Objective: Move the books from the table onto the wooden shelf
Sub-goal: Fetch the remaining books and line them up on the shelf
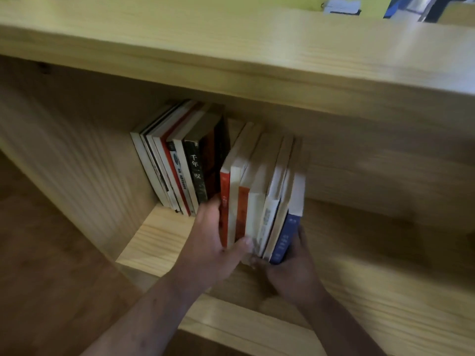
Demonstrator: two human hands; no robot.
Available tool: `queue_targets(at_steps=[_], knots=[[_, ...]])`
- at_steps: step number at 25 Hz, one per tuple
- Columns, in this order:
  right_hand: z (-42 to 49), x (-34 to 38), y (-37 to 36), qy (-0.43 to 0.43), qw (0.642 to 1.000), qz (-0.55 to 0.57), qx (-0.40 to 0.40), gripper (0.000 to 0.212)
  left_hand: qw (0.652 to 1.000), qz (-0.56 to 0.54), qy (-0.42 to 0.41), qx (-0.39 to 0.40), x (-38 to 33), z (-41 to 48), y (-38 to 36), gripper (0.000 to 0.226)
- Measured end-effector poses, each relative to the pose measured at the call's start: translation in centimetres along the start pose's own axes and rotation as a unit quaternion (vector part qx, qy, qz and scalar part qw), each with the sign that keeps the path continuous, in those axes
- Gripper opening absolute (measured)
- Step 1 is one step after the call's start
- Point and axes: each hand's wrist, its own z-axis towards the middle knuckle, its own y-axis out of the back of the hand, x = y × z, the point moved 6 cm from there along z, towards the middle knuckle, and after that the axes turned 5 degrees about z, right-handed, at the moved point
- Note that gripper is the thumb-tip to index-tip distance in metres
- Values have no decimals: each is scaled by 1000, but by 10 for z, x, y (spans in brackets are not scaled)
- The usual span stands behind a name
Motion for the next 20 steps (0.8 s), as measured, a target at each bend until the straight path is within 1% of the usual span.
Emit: queue_targets(at_steps=[2,3,5,8,10,12,13,14,15,16,18,20], knots=[[13,1,-2,0,999,44,21,97,999,36,-4,-13,10,7,2,75],[17,3,-5,1,998,49,32,90,999,38,-1,-13,17,10,3,77],[22,4,-11,14,998,51,18,89,999,46,9,2,33,15,1,79],[23,3,-17,36,999,-17,-13,93,998,55,12,31,50,13,-5,75],[20,5,-17,50,997,-47,-33,86,999,41,2,22,55,12,-7,69],[15,11,-14,50,996,-49,-51,65,999,32,13,6,57,12,-5,65],[11,15,-13,54,995,-49,-64,51,999,28,23,1,58,12,-4,60],[7,19,-12,67,994,-48,-74,42,999,21,30,-5,59,12,-4,52],[5,21,-12,74,992,-53,-82,41,999,13,45,-8,61,13,-4,45],[3,22,-12,81,992,-50,-82,40,998,5,63,-8,62,14,-4,42],[1,22,-13,90,992,-43,-79,39,996,-2,87,7,63,13,-6,52],[0,22,-14,86,994,-21,-62,38,997,-8,73,5,60,11,-6,56]])
